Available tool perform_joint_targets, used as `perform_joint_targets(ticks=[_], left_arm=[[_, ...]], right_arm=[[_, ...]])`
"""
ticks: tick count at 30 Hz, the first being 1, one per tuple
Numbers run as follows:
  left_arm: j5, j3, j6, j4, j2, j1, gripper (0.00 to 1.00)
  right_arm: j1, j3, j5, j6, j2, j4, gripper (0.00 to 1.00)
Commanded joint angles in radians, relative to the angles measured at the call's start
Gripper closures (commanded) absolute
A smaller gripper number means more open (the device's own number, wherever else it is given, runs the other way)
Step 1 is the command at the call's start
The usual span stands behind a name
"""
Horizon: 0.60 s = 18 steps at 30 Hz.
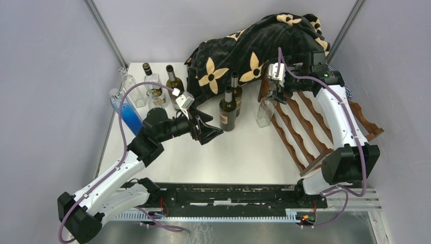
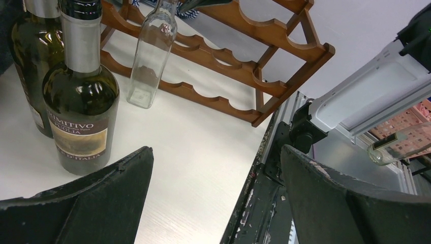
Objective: Put the wine bottle on the wine rack
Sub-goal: Pick up the wine bottle from the center of the board.
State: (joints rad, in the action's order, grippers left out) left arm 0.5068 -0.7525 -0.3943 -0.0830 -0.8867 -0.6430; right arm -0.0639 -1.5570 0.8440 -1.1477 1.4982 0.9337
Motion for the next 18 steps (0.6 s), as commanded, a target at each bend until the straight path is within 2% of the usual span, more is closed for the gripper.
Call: perform_joint_targets(ticks=[1, 4, 7, 13, 16, 18], left_arm=[[0.008, 0.004, -0.018, -0.056, 0.035, -0.004, 0.01], [0.01, 0.008, -0.015, -0.051, 0.04, -0.006, 0.01], [0.011, 0.011, -0.014, -0.05, 0.041, -0.006, 0.01], [0.037, 0.019, -0.01, -0.059, 0.044, -0.006, 0.0], [0.075, 0.042, -0.019, -0.1, 0.039, -0.007, 0.0], [0.091, 0.062, -0.035, -0.143, 0.038, -0.014, 0.0]], right_arm=[[-0.007, -0.077, -0.067, 0.044, 0.031, 0.01, 0.26], [-0.01, -0.107, -0.079, 0.054, 0.063, 0.038, 0.31], [-0.023, -0.12, -0.09, 0.052, 0.091, 0.068, 0.41], [-0.043, -0.115, -0.087, 0.043, 0.105, 0.101, 0.49], [-0.048, -0.116, -0.081, 0.047, 0.103, 0.111, 0.61], [-0.049, -0.116, -0.068, 0.056, 0.094, 0.114, 0.75]])
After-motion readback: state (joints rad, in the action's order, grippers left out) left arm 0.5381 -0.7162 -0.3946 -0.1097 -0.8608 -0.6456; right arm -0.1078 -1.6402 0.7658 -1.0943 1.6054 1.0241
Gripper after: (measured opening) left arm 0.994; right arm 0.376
